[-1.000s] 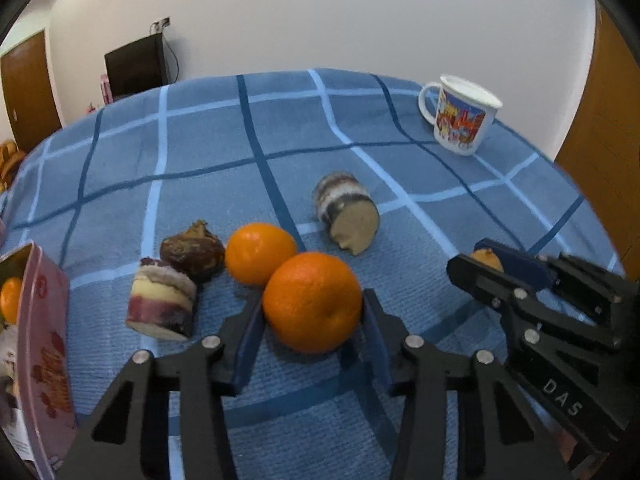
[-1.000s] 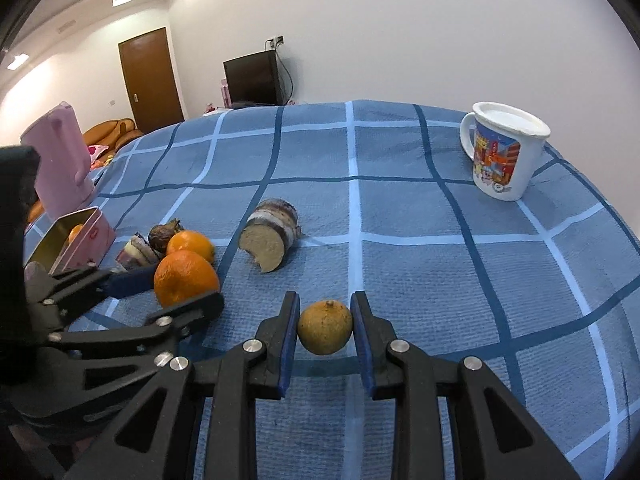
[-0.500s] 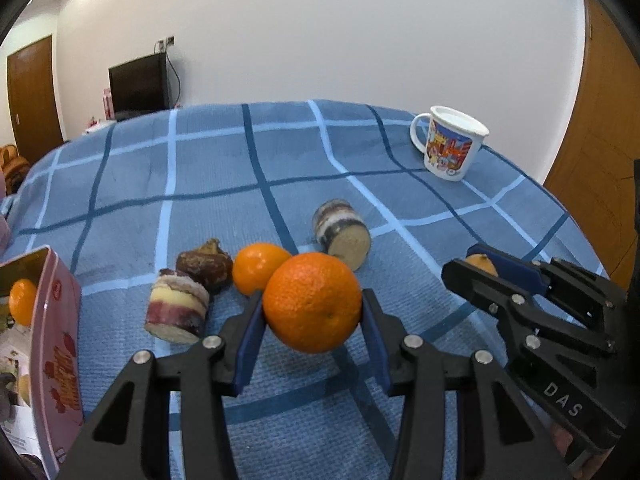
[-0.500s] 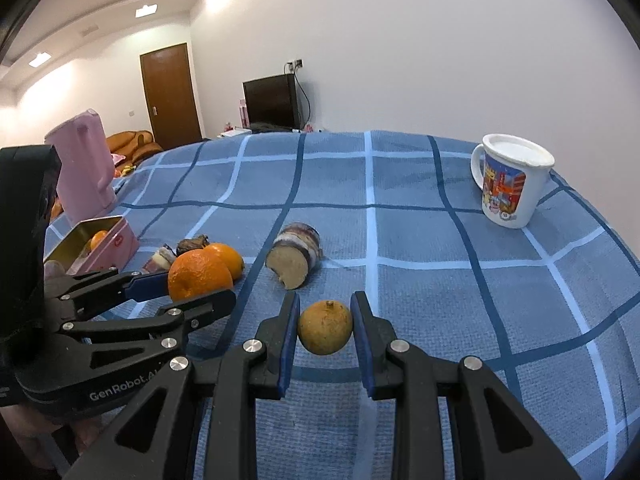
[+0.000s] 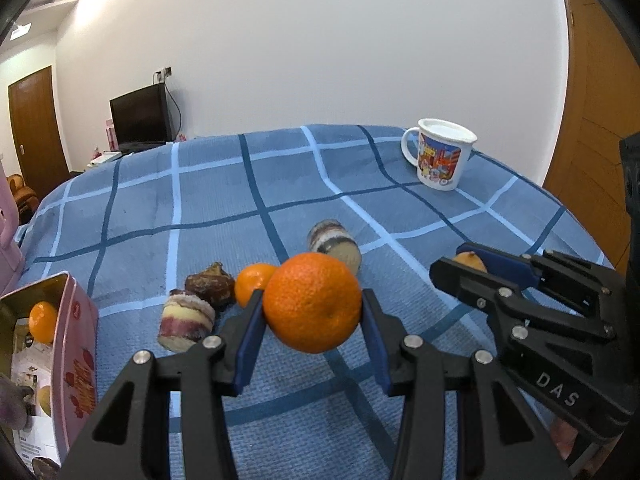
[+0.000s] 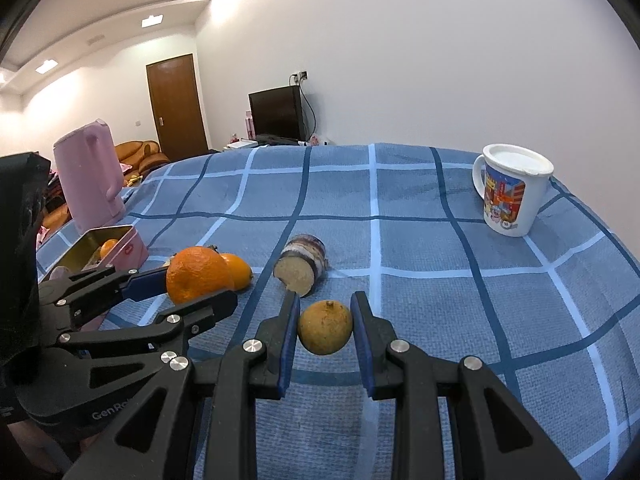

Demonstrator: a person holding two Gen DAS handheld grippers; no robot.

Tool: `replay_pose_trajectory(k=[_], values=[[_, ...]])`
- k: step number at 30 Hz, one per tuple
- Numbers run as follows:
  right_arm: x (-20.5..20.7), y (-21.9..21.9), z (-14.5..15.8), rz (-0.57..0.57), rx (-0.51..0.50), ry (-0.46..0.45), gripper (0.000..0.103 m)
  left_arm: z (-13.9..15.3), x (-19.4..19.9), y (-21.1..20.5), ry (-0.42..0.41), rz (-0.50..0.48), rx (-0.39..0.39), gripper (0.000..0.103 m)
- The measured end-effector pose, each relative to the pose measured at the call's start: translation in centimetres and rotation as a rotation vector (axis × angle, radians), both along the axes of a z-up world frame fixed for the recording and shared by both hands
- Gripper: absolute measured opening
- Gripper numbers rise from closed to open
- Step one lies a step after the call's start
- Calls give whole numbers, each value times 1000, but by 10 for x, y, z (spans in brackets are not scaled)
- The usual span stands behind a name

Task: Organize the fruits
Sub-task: 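Carry the orange and kumquat toward the tin tray with both grippers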

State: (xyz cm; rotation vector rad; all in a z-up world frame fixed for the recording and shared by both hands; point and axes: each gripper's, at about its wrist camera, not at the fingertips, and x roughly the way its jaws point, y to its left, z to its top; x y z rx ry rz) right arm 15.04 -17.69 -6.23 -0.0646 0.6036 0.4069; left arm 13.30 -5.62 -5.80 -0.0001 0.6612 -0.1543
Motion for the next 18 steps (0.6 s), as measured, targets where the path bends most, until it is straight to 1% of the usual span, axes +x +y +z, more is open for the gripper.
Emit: replay_pose_trajectory(k=[18], values=[[-13,-1,7,20,17,-73,28,8,-13,1,-78,1,3,48]])
